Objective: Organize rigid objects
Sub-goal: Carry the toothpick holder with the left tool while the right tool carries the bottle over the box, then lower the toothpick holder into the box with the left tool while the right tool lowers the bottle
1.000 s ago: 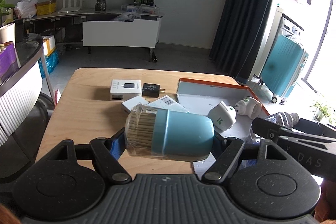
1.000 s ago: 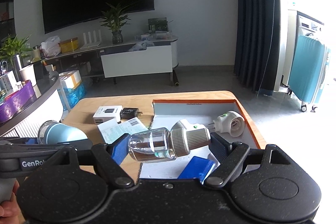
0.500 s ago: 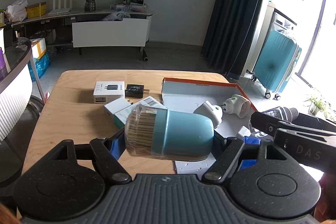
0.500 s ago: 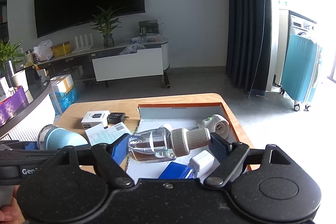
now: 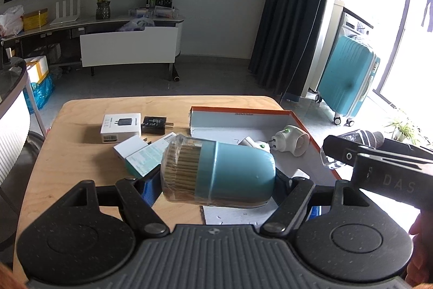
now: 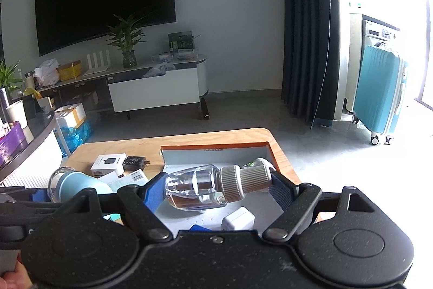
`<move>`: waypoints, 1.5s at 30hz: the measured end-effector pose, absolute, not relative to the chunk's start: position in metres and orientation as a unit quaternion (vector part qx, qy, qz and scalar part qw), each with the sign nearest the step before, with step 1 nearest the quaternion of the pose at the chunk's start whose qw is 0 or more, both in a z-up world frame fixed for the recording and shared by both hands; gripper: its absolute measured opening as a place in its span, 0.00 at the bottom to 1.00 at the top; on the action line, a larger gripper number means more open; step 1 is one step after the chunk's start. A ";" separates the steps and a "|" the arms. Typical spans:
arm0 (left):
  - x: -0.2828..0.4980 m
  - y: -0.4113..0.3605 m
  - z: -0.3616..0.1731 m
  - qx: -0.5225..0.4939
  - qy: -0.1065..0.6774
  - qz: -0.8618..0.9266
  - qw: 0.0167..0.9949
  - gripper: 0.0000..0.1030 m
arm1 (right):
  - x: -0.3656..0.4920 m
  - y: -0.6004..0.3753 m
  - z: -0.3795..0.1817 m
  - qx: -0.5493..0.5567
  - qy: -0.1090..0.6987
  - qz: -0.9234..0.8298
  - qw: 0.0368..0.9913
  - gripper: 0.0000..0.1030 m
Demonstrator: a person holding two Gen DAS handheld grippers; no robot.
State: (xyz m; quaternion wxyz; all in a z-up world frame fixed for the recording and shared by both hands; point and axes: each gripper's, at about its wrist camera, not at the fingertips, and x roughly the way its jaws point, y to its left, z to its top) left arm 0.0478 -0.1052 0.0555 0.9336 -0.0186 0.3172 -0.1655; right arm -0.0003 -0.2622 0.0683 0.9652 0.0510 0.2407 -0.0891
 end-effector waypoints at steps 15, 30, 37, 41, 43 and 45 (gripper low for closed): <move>0.055 -0.125 0.054 -0.003 0.319 -0.179 0.931 0.76 | 0.008 -0.278 0.070 0.057 0.238 -0.098 0.965 0.92; 0.058 -0.145 0.051 0.012 0.320 -0.195 0.927 0.76 | 0.011 -0.290 0.071 0.062 0.236 -0.108 0.964 0.93; 0.059 -0.152 0.050 0.018 0.321 -0.201 0.926 0.76 | 0.012 -0.289 0.071 0.064 0.234 -0.111 0.964 0.93; 0.060 -0.156 0.049 0.019 0.321 -0.204 0.925 0.76 | 0.013 -0.293 0.071 0.066 0.235 -0.112 0.963 0.93; 0.061 -0.158 0.048 0.019 0.323 -0.205 0.924 0.76 | 0.013 -0.293 0.071 0.066 0.235 -0.113 0.963 0.93; 0.062 -0.160 0.047 0.020 0.324 -0.206 0.923 0.76 | 0.014 -0.294 0.071 0.066 0.236 -0.113 0.963 0.93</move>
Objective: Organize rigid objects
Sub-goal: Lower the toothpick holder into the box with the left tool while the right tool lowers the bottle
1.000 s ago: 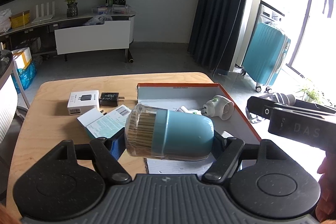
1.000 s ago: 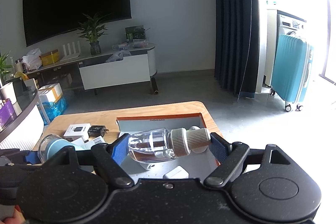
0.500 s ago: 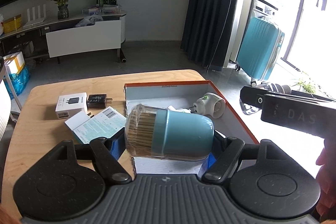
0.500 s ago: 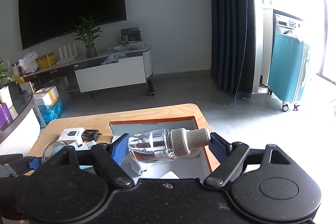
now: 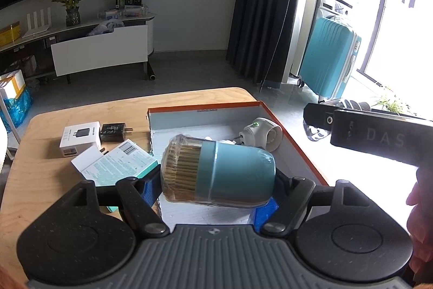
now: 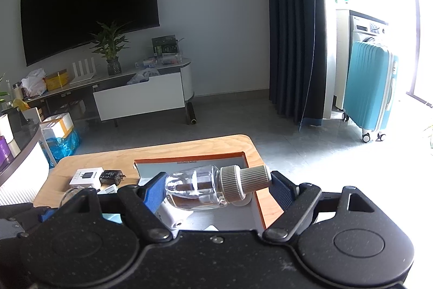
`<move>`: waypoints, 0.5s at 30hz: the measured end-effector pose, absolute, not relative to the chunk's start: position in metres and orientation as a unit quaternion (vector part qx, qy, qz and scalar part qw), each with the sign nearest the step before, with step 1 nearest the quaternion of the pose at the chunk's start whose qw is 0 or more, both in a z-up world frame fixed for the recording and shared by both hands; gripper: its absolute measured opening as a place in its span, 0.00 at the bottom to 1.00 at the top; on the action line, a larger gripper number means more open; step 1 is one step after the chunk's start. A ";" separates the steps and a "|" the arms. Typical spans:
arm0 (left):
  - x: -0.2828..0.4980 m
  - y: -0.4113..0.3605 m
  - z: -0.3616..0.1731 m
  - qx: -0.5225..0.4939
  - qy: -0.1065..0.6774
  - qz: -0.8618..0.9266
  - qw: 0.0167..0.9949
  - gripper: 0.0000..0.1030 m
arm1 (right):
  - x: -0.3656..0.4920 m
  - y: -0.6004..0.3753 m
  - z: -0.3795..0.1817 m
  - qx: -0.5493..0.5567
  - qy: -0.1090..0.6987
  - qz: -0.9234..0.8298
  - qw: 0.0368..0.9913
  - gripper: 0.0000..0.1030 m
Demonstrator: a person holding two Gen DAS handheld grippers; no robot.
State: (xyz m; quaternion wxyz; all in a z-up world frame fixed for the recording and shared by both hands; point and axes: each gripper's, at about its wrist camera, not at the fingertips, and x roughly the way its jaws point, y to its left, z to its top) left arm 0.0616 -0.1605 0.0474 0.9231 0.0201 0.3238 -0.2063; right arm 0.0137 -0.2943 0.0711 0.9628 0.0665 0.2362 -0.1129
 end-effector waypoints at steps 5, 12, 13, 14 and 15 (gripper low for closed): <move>0.064 -0.165 0.047 0.020 0.325 -0.209 0.922 0.76 | 0.016 -0.294 0.069 0.066 0.239 -0.112 0.962 0.93; 0.067 -0.170 0.047 0.021 0.325 -0.212 0.922 0.76 | 0.020 -0.295 0.068 0.066 0.241 -0.108 0.962 0.93; 0.067 -0.171 0.047 0.021 0.325 -0.211 0.922 0.76 | 0.021 -0.295 0.068 0.066 0.241 -0.108 0.962 0.93; 0.068 -0.171 0.046 0.021 0.325 -0.212 0.922 0.76 | 0.022 -0.295 0.068 0.066 0.241 -0.107 0.962 0.93; 0.068 -0.171 0.046 0.021 0.325 -0.211 0.922 0.76 | 0.022 -0.296 0.067 0.066 0.242 -0.106 0.962 0.93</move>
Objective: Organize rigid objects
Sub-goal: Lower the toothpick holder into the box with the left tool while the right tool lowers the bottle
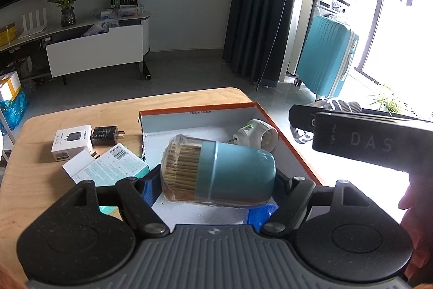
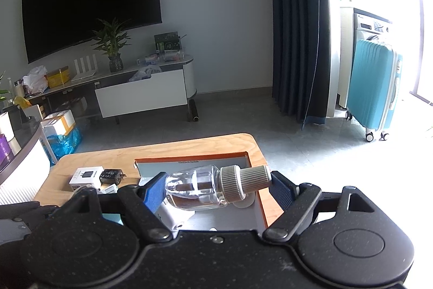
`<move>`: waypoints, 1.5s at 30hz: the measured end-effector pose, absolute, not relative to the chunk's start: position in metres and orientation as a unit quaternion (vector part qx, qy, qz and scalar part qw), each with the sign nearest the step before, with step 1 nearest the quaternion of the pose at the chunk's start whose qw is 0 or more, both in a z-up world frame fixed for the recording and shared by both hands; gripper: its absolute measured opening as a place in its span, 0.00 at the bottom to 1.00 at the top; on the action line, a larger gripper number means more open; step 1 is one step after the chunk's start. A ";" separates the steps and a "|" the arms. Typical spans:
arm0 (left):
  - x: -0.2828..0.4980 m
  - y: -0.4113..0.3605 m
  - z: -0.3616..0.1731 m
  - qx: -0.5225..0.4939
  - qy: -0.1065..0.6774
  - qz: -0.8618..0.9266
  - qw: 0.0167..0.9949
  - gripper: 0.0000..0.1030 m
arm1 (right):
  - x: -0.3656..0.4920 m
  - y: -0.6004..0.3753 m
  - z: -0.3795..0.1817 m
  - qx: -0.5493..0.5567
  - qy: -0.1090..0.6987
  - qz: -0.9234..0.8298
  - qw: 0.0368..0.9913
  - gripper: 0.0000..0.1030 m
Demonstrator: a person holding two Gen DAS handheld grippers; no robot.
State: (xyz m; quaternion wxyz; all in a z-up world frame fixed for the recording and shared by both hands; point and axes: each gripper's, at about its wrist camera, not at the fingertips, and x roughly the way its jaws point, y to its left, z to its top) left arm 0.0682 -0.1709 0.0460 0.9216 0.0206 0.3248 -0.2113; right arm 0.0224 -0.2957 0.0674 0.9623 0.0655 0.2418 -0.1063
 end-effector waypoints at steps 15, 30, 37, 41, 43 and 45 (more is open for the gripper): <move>0.073 -0.179 0.045 0.025 0.326 -0.215 0.920 0.76 | 0.029 -0.297 0.068 0.061 0.247 -0.100 0.962 0.93; 0.081 -0.185 0.042 0.029 0.329 -0.218 0.918 0.76 | 0.043 -0.303 0.067 0.058 0.259 -0.093 0.960 0.93; 0.086 -0.190 0.039 0.028 0.334 -0.220 0.916 0.76 | 0.051 -0.305 0.064 0.058 0.266 -0.092 0.958 0.93; 0.089 -0.194 0.038 0.029 0.335 -0.225 0.915 0.76 | 0.056 -0.307 0.062 0.058 0.269 -0.092 0.957 0.93; 0.091 -0.195 0.037 0.028 0.336 -0.225 0.914 0.76 | 0.059 -0.308 0.061 0.058 0.271 -0.093 0.956 0.93; 0.092 -0.196 0.036 0.028 0.338 -0.226 0.913 0.76 | 0.062 -0.309 0.060 0.058 0.273 -0.093 0.956 0.93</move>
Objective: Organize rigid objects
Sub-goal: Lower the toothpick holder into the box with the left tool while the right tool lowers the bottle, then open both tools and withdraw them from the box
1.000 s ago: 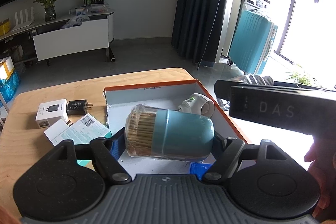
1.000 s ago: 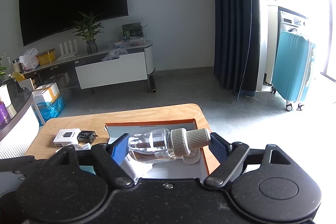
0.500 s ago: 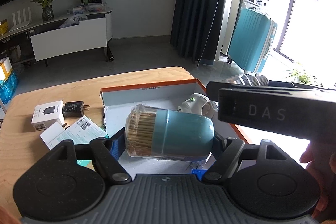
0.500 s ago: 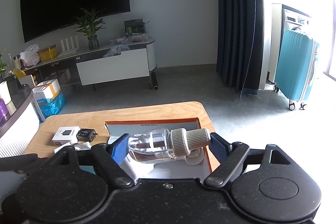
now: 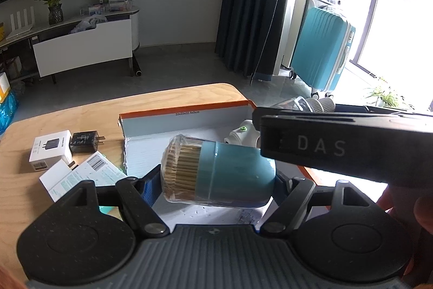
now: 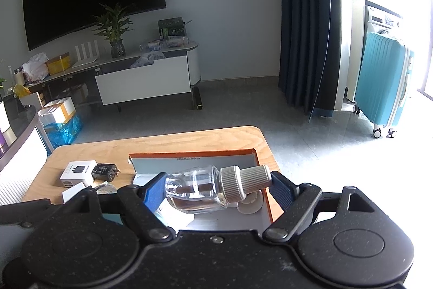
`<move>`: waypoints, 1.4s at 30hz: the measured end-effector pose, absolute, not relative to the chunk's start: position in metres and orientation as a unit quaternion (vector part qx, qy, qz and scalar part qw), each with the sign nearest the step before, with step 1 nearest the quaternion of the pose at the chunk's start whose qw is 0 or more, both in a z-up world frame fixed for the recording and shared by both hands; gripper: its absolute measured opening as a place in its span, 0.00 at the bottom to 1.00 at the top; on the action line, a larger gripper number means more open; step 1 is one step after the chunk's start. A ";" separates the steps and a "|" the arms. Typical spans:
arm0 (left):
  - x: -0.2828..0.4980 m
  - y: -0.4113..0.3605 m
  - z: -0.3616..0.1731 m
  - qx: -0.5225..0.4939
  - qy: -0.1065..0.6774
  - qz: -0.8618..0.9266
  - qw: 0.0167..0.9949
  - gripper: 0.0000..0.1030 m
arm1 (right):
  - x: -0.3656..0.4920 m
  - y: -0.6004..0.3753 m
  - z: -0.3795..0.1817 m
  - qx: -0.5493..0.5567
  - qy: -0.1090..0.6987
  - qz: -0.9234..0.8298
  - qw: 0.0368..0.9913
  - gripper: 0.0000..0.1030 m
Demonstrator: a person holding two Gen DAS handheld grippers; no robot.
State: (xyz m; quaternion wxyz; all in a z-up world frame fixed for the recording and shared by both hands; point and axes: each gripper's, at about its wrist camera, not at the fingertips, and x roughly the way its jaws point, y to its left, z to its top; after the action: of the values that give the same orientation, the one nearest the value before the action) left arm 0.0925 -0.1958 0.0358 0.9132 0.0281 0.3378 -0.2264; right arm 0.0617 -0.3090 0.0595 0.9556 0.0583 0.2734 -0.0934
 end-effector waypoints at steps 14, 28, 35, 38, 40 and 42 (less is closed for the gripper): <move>0.103 -0.206 0.029 0.023 0.350 -0.236 0.906 0.76 | 0.059 -0.325 0.062 0.068 0.248 -0.129 0.958 0.92; 0.109 -0.199 0.037 -0.001 0.349 -0.235 0.907 0.85 | 0.047 -0.323 0.070 0.068 0.233 -0.141 0.960 0.93; 0.106 -0.175 0.045 0.000 0.355 -0.188 0.916 0.91 | 0.049 -0.305 0.071 0.061 0.239 -0.126 0.961 0.94; 0.105 -0.162 0.047 -0.003 0.357 -0.167 0.919 0.92 | 0.050 -0.296 0.069 0.059 0.245 -0.118 0.961 0.94; 0.104 -0.153 0.048 -0.007 0.360 -0.155 0.920 0.92 | 0.051 -0.290 0.068 0.057 0.248 -0.113 0.961 0.95; 0.103 -0.144 0.049 -0.012 0.362 -0.145 0.921 0.93 | 0.053 -0.283 0.068 0.056 0.252 -0.104 0.961 0.95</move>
State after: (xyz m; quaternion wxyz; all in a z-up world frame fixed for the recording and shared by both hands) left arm 0.1030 -0.1436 0.0491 0.9209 -0.0124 0.3615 -0.1454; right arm 0.0526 -0.2832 0.0677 0.9605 0.0562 0.2517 -0.1043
